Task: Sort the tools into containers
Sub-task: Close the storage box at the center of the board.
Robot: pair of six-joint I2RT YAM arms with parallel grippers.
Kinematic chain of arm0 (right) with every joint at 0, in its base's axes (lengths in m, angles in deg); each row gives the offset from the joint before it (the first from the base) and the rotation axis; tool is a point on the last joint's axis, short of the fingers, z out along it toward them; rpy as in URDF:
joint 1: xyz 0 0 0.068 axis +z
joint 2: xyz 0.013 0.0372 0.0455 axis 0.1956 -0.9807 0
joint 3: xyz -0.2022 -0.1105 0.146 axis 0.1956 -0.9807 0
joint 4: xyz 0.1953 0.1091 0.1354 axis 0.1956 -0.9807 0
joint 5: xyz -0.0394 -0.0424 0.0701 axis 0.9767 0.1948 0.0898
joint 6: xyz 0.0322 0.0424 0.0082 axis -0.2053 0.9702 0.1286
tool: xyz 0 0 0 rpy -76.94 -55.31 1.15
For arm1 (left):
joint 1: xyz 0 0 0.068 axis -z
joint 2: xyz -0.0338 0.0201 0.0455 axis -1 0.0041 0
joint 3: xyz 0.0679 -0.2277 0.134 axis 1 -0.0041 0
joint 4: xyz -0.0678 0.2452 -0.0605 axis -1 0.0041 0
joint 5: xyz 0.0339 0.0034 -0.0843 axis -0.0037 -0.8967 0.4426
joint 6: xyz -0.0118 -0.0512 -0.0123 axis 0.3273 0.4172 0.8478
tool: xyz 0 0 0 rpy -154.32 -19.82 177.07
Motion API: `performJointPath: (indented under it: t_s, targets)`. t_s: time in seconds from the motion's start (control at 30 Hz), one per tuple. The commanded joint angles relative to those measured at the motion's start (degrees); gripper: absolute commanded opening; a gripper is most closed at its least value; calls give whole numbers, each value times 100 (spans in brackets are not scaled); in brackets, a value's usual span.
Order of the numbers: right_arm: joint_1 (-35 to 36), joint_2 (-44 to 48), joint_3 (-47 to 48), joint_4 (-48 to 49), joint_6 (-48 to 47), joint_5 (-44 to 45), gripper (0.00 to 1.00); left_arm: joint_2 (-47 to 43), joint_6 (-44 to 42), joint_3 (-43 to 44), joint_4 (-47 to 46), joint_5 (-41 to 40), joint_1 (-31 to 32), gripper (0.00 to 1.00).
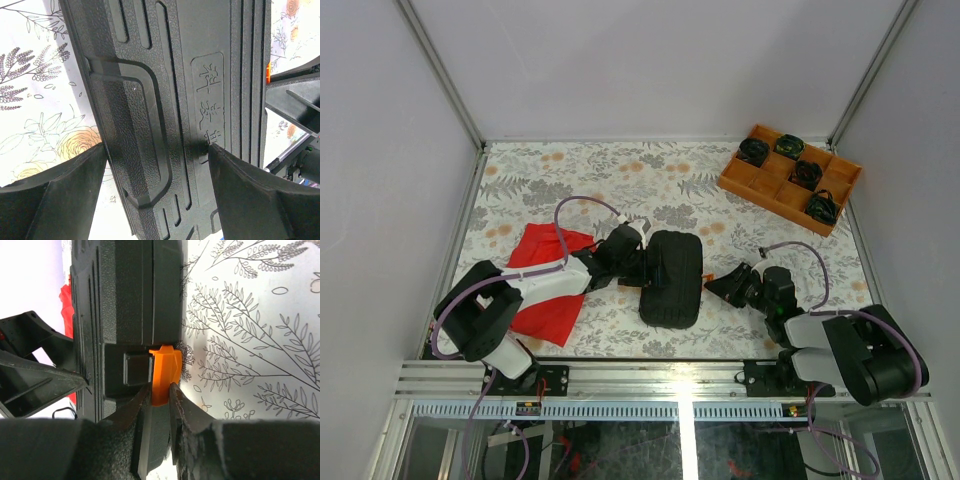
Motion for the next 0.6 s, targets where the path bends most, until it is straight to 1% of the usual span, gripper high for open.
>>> performJointPath:
  t_s: [0.0, 0.1, 0.2, 0.27, 0.37, 0.57]
  targets:
    - [41, 256, 346, -520, -370, 172, 22, 492, -315, -273, 990, -482, 15, 76]
    - [36, 678, 556, -1359, -761, 381, 19, 530, -315, -266, 989, -471, 13, 76]
    - [41, 1308, 787, -2392, -1168, 707, 17, 549, -315, -261, 980, -467, 16, 76]
    - [37, 1639, 908, -2798, -1357, 858, 17, 565, -307, -264, 973, -462, 14, 76]
    - [32, 1875, 1067, -3054, -1634, 872, 17, 570, -298, -258, 963, -460, 14, 76]
    - [40, 1939, 1438, -3225, -1962, 543, 16, 563, -272, -214, 982, -419, 15, 76]
